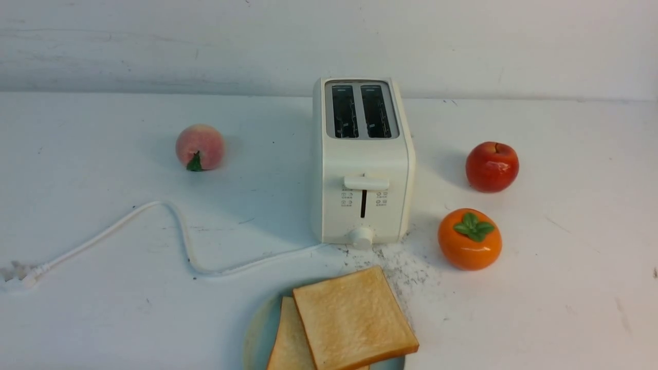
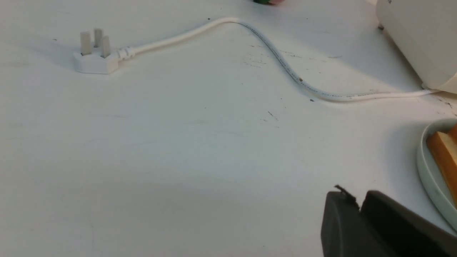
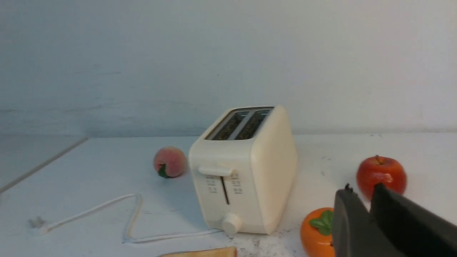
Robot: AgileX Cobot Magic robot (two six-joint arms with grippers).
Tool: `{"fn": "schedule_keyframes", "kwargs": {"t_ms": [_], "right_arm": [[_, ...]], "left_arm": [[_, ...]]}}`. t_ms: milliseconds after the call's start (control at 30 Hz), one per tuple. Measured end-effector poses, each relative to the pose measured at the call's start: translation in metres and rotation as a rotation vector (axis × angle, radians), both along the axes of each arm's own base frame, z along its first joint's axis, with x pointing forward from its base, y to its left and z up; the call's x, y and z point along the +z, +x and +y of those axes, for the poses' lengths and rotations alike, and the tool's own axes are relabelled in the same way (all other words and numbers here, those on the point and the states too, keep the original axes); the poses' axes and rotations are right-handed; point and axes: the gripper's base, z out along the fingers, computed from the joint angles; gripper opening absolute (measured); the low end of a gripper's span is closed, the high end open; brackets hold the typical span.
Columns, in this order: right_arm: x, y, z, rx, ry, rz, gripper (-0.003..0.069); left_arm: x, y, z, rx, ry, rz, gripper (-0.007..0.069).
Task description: Take toasted bread from bread machine on white table place on plate.
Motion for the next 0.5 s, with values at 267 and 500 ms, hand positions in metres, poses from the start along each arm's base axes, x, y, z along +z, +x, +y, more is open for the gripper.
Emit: {"fn": "schedule_keyframes", "kwargs": {"t_ms": [267,500], "right_arm": [[0.001,-0.005,0.008,0.103,-0.025,-0.023,0.0101],[-0.019,-0.002,0.006,0.003,-0.070,-0.011,0.0108]], "left_arm": [[0.000,0.000,0.000,0.000,0.000,0.000,0.0074],[0.000,0.000,0.000,0.000,0.000,0.000,0.0081]]}}
